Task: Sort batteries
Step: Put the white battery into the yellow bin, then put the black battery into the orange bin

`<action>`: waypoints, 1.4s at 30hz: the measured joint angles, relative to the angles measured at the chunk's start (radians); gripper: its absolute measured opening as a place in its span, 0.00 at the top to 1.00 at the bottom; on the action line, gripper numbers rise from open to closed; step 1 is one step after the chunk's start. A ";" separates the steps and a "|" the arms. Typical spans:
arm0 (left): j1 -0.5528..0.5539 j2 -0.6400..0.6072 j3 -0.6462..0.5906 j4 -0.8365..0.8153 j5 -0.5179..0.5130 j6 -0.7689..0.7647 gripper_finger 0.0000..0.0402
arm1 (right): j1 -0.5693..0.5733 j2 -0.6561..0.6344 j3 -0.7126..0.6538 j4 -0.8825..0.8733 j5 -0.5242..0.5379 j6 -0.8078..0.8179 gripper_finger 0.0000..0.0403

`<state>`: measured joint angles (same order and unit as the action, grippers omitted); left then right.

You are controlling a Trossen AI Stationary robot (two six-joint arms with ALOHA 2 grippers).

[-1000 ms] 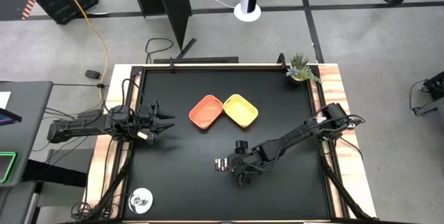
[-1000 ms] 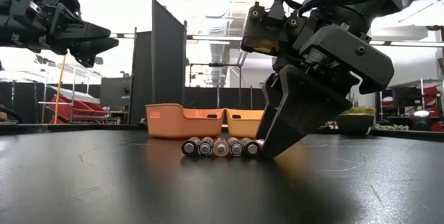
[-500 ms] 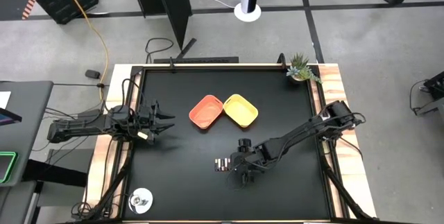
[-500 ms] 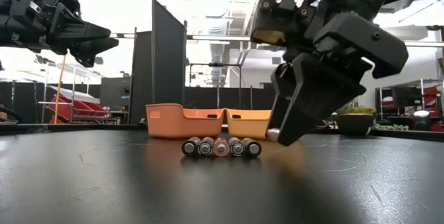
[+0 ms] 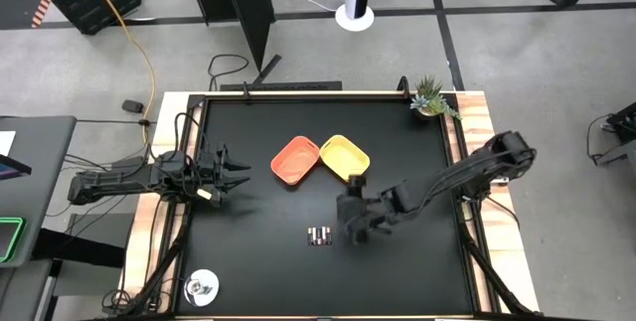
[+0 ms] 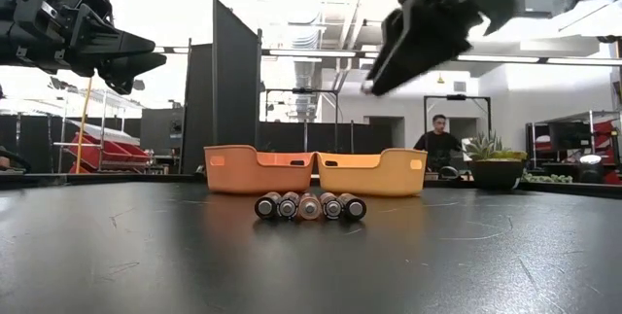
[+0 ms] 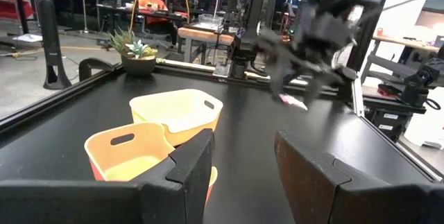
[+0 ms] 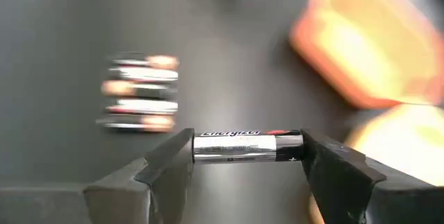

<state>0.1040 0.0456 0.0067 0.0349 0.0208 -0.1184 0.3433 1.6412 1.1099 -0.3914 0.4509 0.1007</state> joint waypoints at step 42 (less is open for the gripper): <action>-0.001 0.020 0.000 0.001 0.000 -0.022 0.62 | -0.260 0.000 0.002 0.065 -0.174 -0.195 0.17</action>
<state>0.1032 0.0654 0.0067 0.0356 0.0204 -0.1404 0.0832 1.6414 1.1114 -0.3267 0.2772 -0.0940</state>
